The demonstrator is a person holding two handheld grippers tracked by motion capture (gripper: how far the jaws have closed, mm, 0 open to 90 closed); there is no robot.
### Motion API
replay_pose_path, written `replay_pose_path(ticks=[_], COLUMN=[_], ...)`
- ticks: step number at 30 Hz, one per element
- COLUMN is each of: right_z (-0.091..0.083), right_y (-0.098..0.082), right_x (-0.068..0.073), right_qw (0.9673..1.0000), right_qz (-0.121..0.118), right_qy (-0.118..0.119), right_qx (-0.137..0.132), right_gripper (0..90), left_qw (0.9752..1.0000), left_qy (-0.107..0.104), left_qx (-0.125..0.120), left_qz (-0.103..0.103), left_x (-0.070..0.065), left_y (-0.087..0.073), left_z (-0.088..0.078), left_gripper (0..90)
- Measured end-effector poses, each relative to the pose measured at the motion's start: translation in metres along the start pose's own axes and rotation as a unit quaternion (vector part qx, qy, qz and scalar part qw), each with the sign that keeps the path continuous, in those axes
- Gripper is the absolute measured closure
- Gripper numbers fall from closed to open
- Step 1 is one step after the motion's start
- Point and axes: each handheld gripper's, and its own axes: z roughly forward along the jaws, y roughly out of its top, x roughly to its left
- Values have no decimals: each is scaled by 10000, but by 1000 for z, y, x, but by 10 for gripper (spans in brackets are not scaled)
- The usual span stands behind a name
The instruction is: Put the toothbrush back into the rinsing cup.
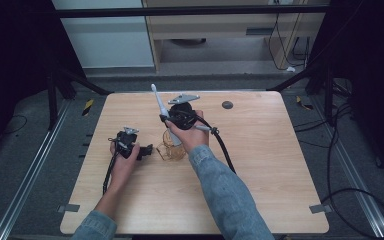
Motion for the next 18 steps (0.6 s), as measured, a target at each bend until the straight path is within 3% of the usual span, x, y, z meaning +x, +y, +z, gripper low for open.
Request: replay_pose_path(ticks=[18], right_z=[2], right_y=[-18], right_x=[-7], right_qw=[9997], right_qz=[36], right_qy=[-34], right_qx=[240], right_gripper=[669], left_qw=[10000], left_qy=[-2], left_qx=[10], left_qz=[14], left_x=[0], left_y=[0], left_z=[0], left_gripper=[0])
